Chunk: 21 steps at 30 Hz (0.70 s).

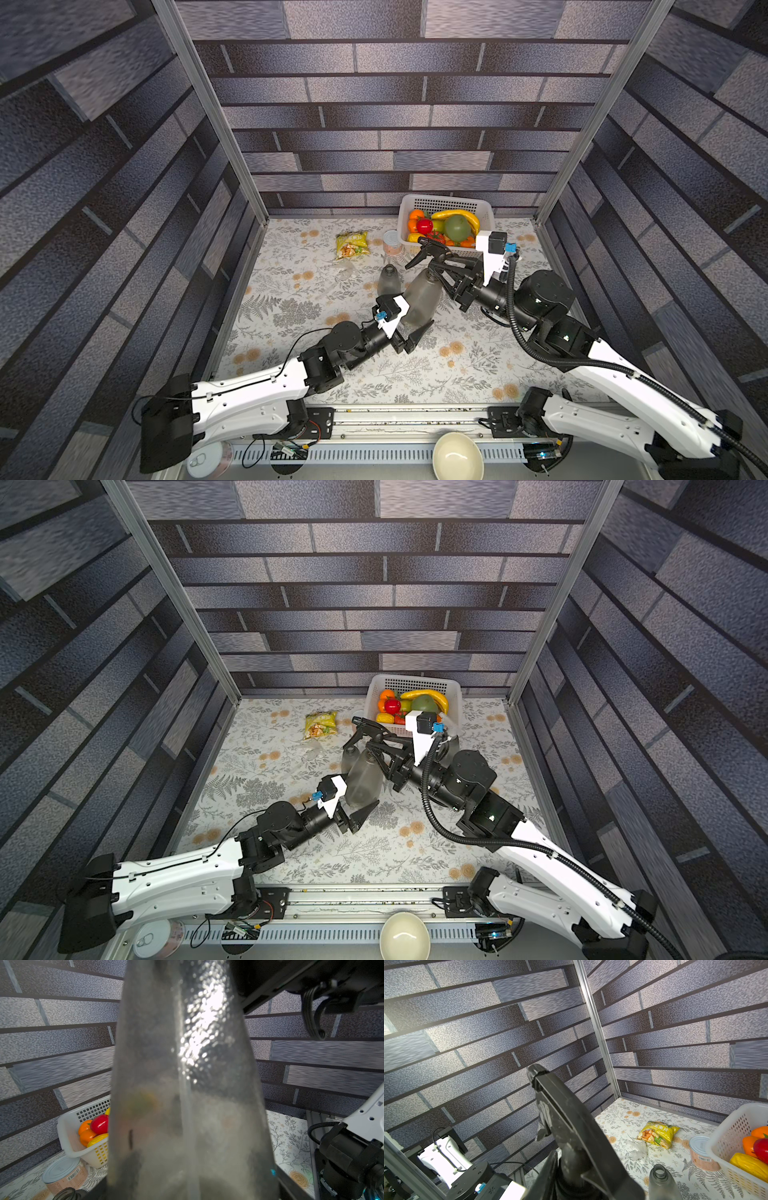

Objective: Attach spray nozzles to spray bottles
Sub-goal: Insert the spray nozzle into the spray bottle.

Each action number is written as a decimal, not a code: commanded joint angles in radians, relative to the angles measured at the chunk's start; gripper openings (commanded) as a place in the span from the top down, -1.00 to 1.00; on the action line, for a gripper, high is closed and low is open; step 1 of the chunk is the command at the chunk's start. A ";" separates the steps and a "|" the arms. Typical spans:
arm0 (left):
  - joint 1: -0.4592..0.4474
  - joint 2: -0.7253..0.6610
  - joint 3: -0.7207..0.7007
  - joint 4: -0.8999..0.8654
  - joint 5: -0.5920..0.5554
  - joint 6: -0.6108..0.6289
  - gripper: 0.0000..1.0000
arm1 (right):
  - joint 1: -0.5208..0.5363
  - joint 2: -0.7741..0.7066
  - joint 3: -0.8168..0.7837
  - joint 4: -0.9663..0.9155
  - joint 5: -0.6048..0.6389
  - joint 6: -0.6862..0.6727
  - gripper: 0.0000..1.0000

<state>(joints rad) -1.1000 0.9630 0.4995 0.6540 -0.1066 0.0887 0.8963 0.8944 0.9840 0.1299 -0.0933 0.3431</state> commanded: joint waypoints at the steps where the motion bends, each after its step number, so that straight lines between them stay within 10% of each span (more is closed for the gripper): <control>1: 0.000 -0.029 0.000 0.163 -0.030 -0.048 -0.47 | 0.010 -0.001 -0.029 0.014 -0.066 0.033 0.36; 21: -0.008 -0.027 0.026 0.107 0.005 -0.078 -0.47 | 0.011 -0.007 0.049 -0.152 -0.172 -0.064 0.28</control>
<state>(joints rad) -1.1126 0.9489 0.4870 0.6979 -0.0738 0.0635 0.8955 0.8948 1.0111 0.1177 -0.2031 0.3294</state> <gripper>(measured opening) 0.854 0.361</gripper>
